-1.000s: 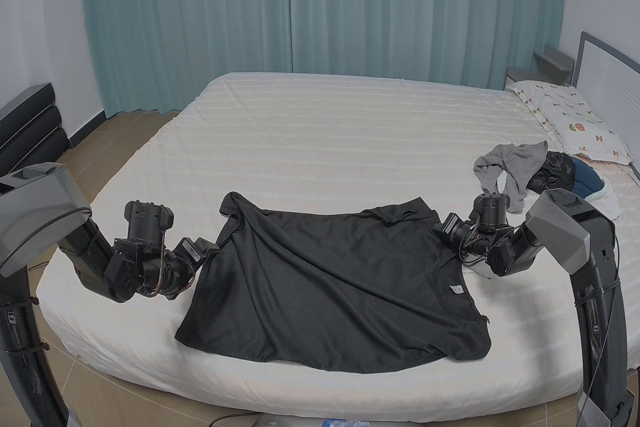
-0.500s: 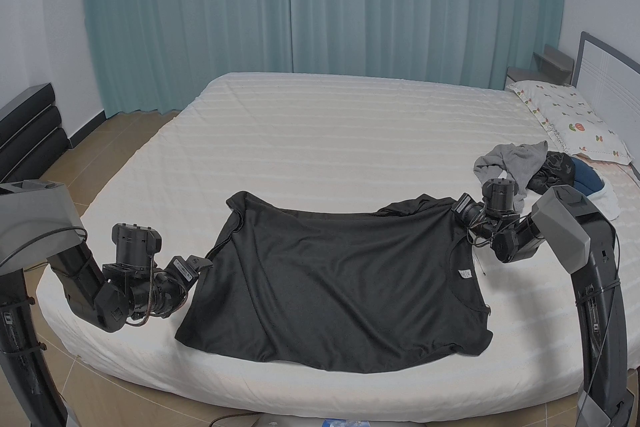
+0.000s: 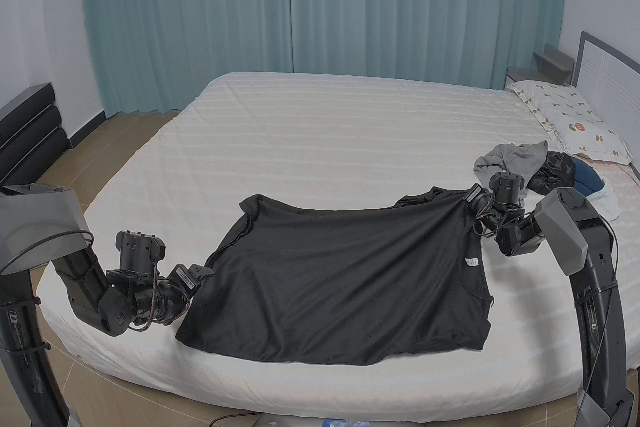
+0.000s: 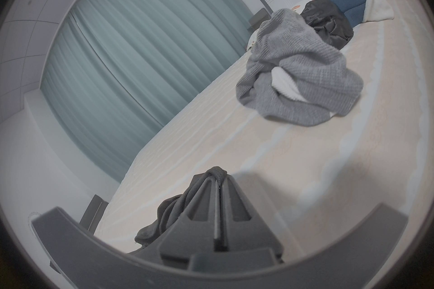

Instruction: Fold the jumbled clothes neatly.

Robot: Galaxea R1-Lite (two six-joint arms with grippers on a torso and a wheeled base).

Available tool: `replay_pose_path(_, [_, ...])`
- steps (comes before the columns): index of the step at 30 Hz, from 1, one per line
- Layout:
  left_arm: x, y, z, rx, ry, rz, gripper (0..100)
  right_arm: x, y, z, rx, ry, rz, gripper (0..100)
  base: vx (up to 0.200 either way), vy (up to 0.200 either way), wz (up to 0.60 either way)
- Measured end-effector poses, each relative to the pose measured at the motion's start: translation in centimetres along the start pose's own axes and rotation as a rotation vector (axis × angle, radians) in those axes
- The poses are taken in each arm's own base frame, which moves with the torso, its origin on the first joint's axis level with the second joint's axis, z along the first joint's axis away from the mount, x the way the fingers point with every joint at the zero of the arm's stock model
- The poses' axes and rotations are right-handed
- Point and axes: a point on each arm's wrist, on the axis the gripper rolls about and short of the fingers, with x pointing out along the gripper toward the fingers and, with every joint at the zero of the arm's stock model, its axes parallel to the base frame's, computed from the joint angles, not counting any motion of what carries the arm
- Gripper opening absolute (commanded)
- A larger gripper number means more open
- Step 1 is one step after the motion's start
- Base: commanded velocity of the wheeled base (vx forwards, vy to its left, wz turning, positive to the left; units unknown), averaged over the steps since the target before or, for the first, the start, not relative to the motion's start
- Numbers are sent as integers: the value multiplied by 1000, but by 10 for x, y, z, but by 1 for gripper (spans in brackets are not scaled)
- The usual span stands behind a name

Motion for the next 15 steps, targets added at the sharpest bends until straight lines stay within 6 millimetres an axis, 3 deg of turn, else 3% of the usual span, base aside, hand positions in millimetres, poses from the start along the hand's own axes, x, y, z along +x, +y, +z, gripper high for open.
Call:
replay_pose_path(8, [0, 1, -2, -1, 8, 6, 100, 5, -7, 9, 6, -26, -2, 0, 0, 0, 0])
replay_pose_path(9, [0, 1, -2, -1, 8, 7, 100, 5, -9, 9, 7, -27, -4, 100, 0, 0, 0])
replay_pose_path(15, [0, 2, -3, -1, 9, 7, 100, 2, -14, 8, 8, 0, -14, 100, 0, 0, 0])
